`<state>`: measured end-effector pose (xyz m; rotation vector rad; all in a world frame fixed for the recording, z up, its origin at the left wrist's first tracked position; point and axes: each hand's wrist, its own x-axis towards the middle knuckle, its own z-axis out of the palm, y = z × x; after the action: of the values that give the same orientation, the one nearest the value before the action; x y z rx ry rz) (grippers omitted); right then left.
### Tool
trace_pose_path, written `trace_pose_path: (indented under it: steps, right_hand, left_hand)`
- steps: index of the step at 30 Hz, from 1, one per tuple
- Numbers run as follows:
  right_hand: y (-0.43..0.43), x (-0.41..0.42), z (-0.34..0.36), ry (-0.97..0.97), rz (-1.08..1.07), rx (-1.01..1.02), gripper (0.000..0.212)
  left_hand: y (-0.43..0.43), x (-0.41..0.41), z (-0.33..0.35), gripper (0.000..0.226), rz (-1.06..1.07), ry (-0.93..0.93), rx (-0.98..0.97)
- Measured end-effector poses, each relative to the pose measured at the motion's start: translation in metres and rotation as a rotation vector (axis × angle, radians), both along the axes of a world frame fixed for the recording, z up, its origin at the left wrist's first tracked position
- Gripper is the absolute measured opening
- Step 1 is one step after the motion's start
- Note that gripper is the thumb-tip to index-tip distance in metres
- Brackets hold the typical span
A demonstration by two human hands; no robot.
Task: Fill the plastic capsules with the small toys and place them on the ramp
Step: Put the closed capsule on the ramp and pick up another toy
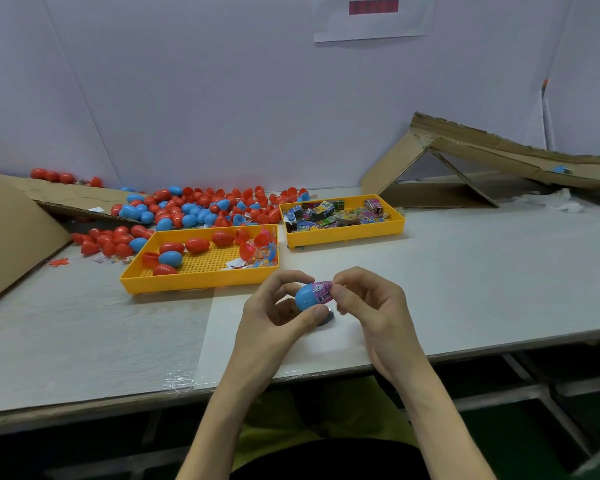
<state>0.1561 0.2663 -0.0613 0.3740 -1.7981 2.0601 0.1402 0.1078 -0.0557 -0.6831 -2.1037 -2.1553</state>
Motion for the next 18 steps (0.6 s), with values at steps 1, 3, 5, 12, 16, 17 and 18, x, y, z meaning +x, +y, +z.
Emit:
trace_pose_path:
  steps: [1,3,5,12,16,17,18]
  right_hand:
    - [-0.0004,0.0001,-0.0001,0.0,-0.009,-0.003,0.009]
    - [-0.0004,0.0004,-0.0005,-0.003,-0.024,-0.014,0.011]
    - [-0.0003,0.0001,-0.0006,-0.009,-0.032,-0.012,0.007]
    - [0.0002,-0.0007,-0.0001,-0.014,-0.05,-0.021,0.007]
    - [0.0004,-0.0011,-0.0003,-0.027,-0.064,-0.015,0.006]
    - [0.0004,-0.0009,-0.0002,-0.028,-0.066,-0.013,0.005]
    - [0.0003,-0.0009,-0.0001,-0.029,-0.068,-0.01,0.004]
  left_hand:
    - [-0.0002,0.0001,-0.0002,0.036,-0.004,-0.002,0.008]
    - [-0.0009,0.0009,-0.0003,0.033,-0.014,0.0,0.031]
    - [-0.0015,0.0015,-0.0004,0.03,-0.022,0.006,0.045]
    - [-0.0012,0.0035,0.0014,0.036,-0.034,0.035,0.01]
    - [0.0003,0.0053,0.0029,0.031,-0.007,0.012,0.015]
    - [0.0004,0.0056,0.0029,0.029,-0.003,0.011,0.025]
    - [0.0003,0.0056,0.0029,0.028,0.004,0.01,0.03]
